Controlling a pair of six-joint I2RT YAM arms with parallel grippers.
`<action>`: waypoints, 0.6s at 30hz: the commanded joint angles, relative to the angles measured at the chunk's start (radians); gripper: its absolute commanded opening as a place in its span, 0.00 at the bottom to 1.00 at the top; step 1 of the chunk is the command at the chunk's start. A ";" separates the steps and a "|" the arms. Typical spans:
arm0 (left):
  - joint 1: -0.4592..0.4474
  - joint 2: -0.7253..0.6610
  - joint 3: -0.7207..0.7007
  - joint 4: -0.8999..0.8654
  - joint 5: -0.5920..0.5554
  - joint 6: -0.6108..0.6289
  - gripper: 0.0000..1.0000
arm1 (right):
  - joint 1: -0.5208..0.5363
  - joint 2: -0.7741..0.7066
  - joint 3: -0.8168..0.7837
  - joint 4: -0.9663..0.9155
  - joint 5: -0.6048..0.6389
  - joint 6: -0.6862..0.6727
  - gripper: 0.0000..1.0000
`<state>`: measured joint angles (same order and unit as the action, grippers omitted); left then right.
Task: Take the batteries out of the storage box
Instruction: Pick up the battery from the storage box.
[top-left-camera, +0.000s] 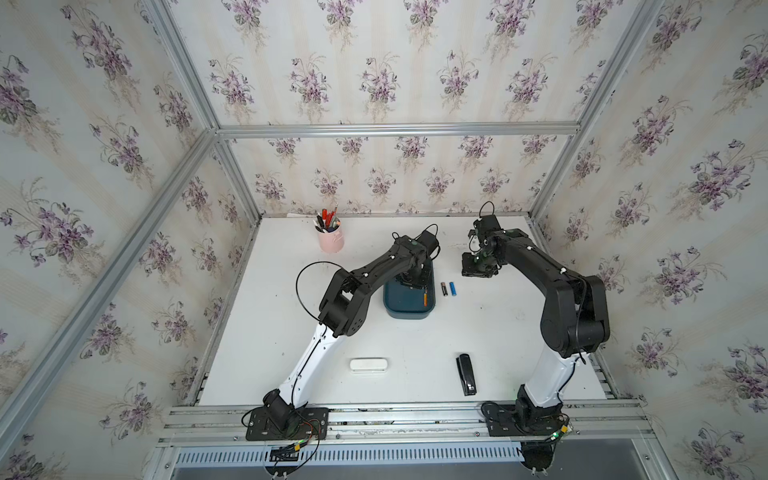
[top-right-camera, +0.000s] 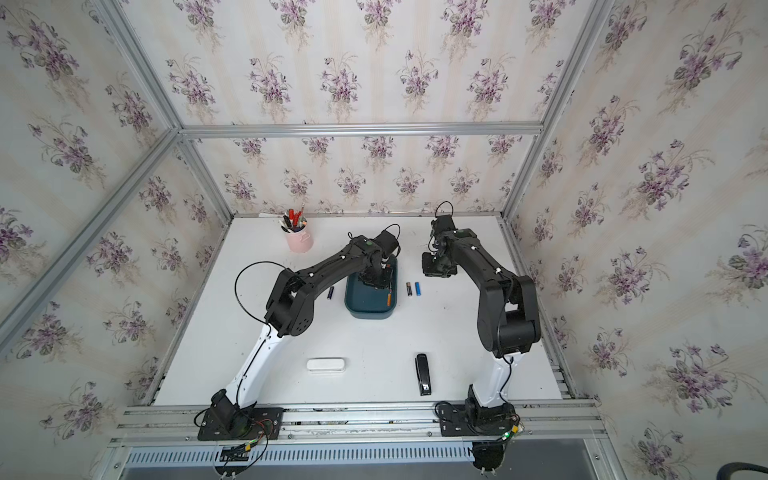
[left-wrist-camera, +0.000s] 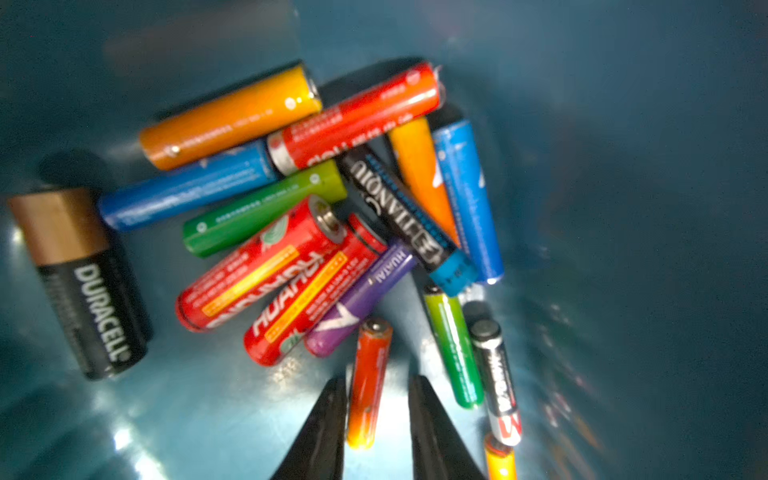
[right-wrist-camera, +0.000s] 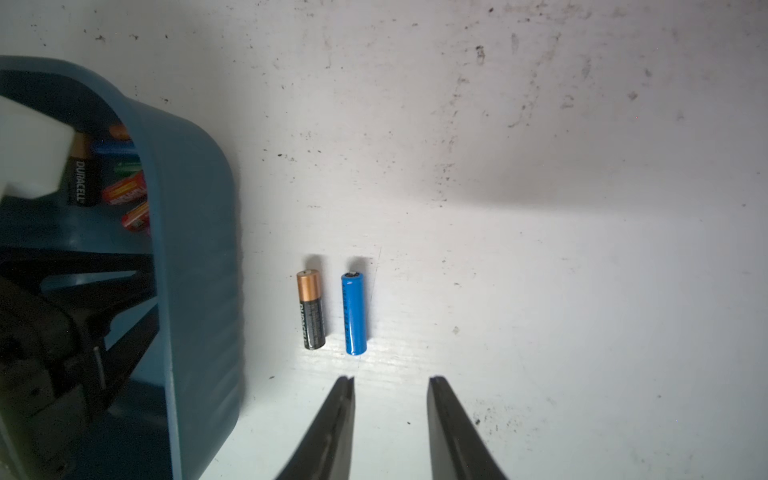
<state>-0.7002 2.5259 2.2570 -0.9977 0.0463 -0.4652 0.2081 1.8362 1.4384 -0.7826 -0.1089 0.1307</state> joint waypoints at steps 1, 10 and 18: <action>0.001 0.011 0.001 -0.044 -0.019 0.019 0.27 | 0.000 -0.010 -0.003 -0.008 -0.002 0.003 0.35; 0.008 -0.001 -0.007 -0.059 -0.006 0.052 0.20 | 0.001 -0.012 0.007 -0.016 -0.008 0.018 0.35; 0.025 -0.041 -0.031 -0.067 0.004 0.074 0.16 | 0.006 -0.026 -0.005 -0.015 -0.014 0.029 0.35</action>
<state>-0.6804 2.5027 2.2314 -1.0168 0.0528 -0.4129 0.2104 1.8183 1.4376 -0.7860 -0.1204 0.1535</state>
